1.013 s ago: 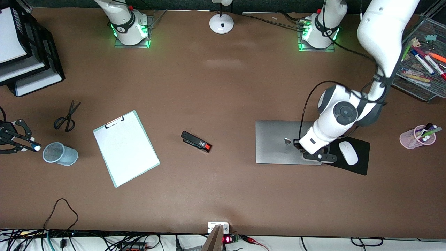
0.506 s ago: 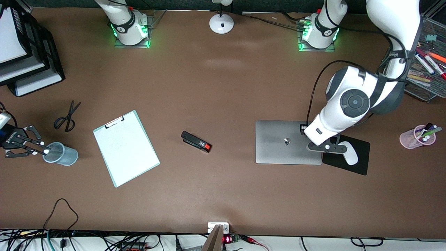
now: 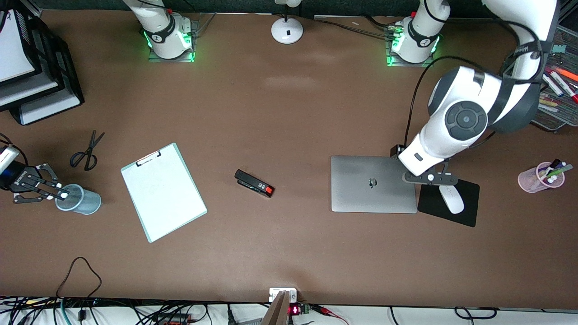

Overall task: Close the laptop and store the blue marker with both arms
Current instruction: 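Lower the marker into the blue cup while the left gripper withdraws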

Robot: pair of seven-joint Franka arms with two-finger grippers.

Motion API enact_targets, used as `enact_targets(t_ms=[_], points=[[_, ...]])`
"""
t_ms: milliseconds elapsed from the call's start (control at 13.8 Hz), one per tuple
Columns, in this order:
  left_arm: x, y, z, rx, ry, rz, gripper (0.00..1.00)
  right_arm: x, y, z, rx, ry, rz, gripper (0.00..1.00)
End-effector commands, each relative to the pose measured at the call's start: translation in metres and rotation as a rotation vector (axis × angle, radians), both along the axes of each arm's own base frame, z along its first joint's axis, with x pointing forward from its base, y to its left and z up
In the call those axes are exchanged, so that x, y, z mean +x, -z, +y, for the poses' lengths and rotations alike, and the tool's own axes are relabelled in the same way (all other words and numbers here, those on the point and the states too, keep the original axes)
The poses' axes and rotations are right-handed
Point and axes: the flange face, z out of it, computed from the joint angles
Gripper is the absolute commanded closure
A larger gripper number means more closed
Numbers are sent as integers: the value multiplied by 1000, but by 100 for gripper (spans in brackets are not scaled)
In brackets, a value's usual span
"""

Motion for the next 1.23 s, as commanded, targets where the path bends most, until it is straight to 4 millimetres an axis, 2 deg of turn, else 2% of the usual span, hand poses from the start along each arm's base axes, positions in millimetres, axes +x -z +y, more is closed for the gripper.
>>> enact_targets(t_ms=[0, 145, 217, 362, 434, 506, 579, 723, 940, 1085, 1157], points=[[-10, -45, -8, 10, 27, 30, 0, 0, 8, -6, 40, -7, -33, 100], [-11, -70, -4, 15, 61, 61, 0, 0, 13, -6, 44, -5, -29, 99], [-10, -87, 1, 11, 74, 68, 0, 0, 16, -6, 47, -5, -25, 93], [-10, -118, 11, -21, 99, 70, 0, -2, 17, -9, 51, 8, -15, 72], [-15, -136, 15, -25, 115, 45, 0, -2, 17, -11, 53, 17, -10, 48], [-15, -144, 26, -31, 110, 33, 0, -3, 16, -12, 55, 25, -5, 14], [-18, -159, 46, -60, 102, 18, 0, -3, 16, -12, 63, 40, 12, 0], [-29, -172, 83, -123, 93, 14, 0, -4, 16, -11, 83, 51, 49, 0], [-46, -181, 98, -107, 72, -39, 0, -3, 2, -7, 85, 72, 81, 0], [-51, -178, 126, -103, 26, -92, 0, 1, -11, -1, 82, 85, 100, 0], [-52, -177, 128, -105, 24, -108, 0, 1, -21, 1, 70, 98, 124, 0]])
